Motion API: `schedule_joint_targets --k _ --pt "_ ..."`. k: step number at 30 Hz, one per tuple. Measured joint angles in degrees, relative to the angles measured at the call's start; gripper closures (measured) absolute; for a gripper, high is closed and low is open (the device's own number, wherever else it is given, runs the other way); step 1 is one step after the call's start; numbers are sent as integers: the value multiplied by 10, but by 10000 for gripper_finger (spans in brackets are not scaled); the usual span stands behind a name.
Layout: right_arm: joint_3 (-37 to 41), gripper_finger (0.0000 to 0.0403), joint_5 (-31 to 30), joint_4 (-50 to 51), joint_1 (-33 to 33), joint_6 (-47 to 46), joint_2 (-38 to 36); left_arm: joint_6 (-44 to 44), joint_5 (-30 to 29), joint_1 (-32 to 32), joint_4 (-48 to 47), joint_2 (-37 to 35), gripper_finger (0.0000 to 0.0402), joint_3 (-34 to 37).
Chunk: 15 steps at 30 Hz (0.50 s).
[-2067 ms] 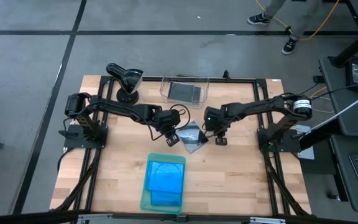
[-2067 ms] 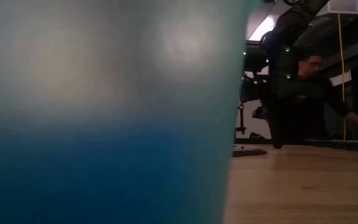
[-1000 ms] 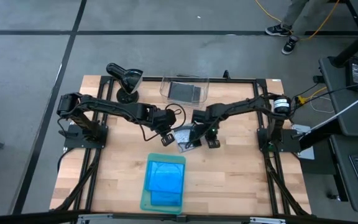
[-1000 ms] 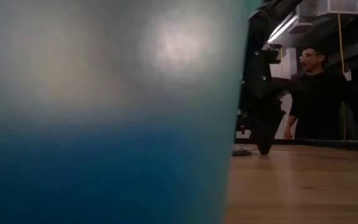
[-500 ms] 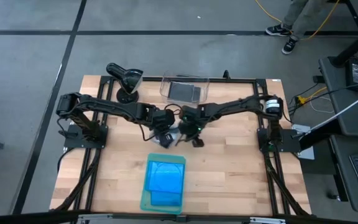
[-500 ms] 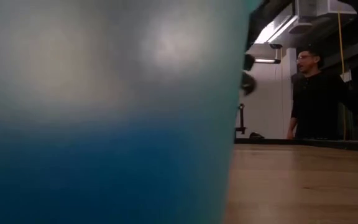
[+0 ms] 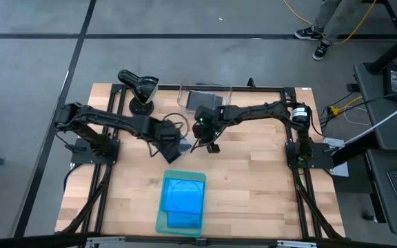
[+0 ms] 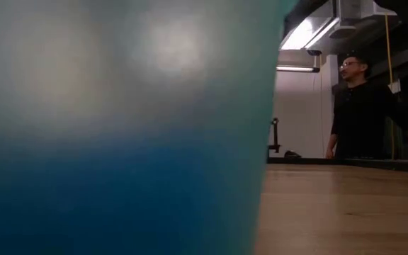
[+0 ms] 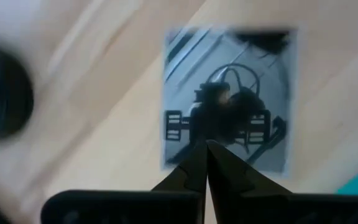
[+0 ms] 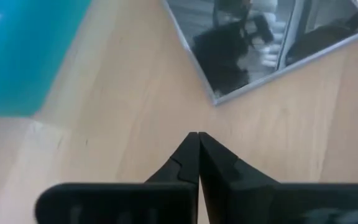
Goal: Pick & place jewel cases by type
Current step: Put the black cd case into the transparent bin
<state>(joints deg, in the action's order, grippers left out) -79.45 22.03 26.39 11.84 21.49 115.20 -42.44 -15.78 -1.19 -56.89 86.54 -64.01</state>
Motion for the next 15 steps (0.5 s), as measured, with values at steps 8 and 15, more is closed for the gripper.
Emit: schedule_joint_targets --k 8,15 --pt "1 388 -73 -1 9 38 -1 -220 33 -55 93 -65 393 157" --pt "1 397 -71 2 46 75 -1 -330 54 -86 225 -62 393 232"
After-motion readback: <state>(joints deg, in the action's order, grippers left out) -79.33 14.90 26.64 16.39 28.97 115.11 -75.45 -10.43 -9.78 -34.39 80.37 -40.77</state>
